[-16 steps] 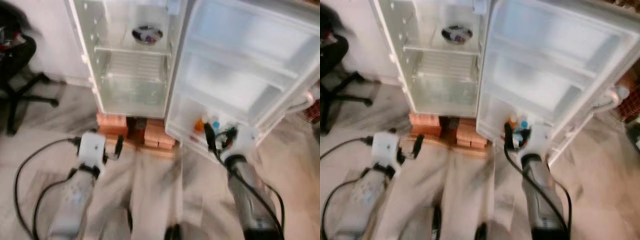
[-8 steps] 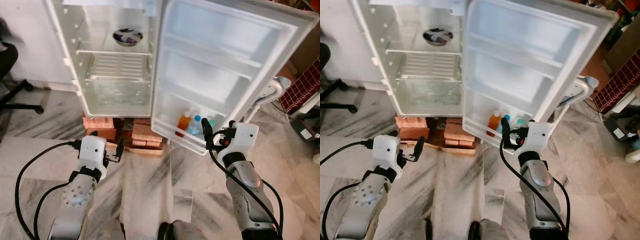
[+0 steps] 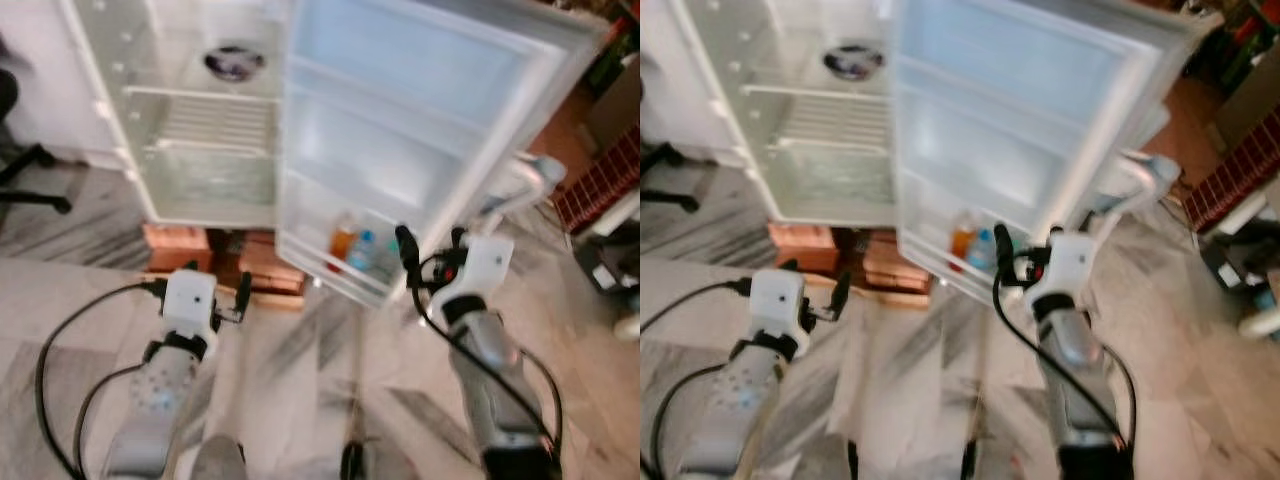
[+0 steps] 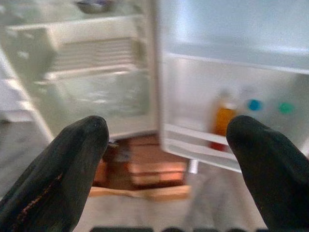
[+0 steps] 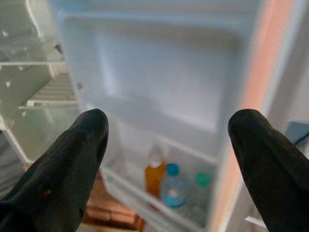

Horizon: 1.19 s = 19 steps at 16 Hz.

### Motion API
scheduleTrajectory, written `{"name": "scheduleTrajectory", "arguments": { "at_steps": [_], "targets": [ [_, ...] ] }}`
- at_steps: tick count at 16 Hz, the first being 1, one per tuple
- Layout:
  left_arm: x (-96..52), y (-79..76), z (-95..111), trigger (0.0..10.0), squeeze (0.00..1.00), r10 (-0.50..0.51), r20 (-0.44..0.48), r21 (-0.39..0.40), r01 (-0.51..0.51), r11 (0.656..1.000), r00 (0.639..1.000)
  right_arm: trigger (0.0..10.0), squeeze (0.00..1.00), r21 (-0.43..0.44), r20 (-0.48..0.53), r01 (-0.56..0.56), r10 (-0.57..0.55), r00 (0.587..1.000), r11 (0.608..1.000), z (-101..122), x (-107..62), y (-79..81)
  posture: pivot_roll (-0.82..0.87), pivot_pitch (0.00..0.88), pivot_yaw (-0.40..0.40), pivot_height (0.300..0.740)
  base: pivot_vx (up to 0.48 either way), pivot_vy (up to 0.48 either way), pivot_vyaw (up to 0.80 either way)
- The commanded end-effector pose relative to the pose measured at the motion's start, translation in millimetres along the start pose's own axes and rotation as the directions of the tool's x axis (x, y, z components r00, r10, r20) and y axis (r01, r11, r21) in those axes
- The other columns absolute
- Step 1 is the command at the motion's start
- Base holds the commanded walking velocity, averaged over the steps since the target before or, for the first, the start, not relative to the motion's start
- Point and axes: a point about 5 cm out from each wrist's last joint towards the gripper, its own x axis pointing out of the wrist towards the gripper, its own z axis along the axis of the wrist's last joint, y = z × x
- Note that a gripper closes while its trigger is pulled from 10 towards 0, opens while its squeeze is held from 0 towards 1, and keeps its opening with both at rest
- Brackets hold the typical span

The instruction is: Restocking fridge

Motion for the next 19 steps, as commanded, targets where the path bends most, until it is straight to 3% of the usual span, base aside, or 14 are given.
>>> {"name": "scheduleTrajectory", "arguments": {
  "at_steps": [1, 10, 16, 19],
  "targets": [
    [-0.1, -3.8, -0.3, 10.0, 0.0, -0.014, -0.002, 0.013, 0.014, 1.0, 1.0, 10.0, 0.0, -0.007, 0.019, 0.027, -0.026, 0.999, 1.0, 2.0, -0.3, -5.5, 0.1, 0.124, -0.093, 0.74, 0.255, -0.405, 0.0],
    [1.2, -4.6, -1.5, 10.0, 0.0, -0.002, 0.0, 0.021, 0.002, 1.0, 1.0, 10.0, 0.0, -0.057, 0.048, -0.048, 0.051, 0.998, 0.997, 6.2, 4.0, 0.6, 0.1, 0.121, -0.1, 0.74, 0.305, -0.357, 0.35],
    [1.5, -3.7, -2.2, 10.0, 0.0, 0.011, -0.004, 0.019, -0.011, 1.0, 1.0, 10.0, 0.0, -0.055, 0.057, -0.06, 0.064, 0.996, 0.997, 7.2, 6.3, 1.8, 0.11, 0.121, -0.104, 0.74, 0.423, 0.0, 0.64],
    [-1.1, -4.7, -6.4, 10.0, 0.0, 0.016, -0.025, 0.022, -0.015, 1.0, 1.0, 10.0, 0.0, -0.055, 0.061, -0.044, 0.048, 0.997, 0.998, 7.2, 5.6, -1.3, 0.11, 0.124, -0.104, 0.74, 0.0, 0.0, 0.0]
  ]
}}
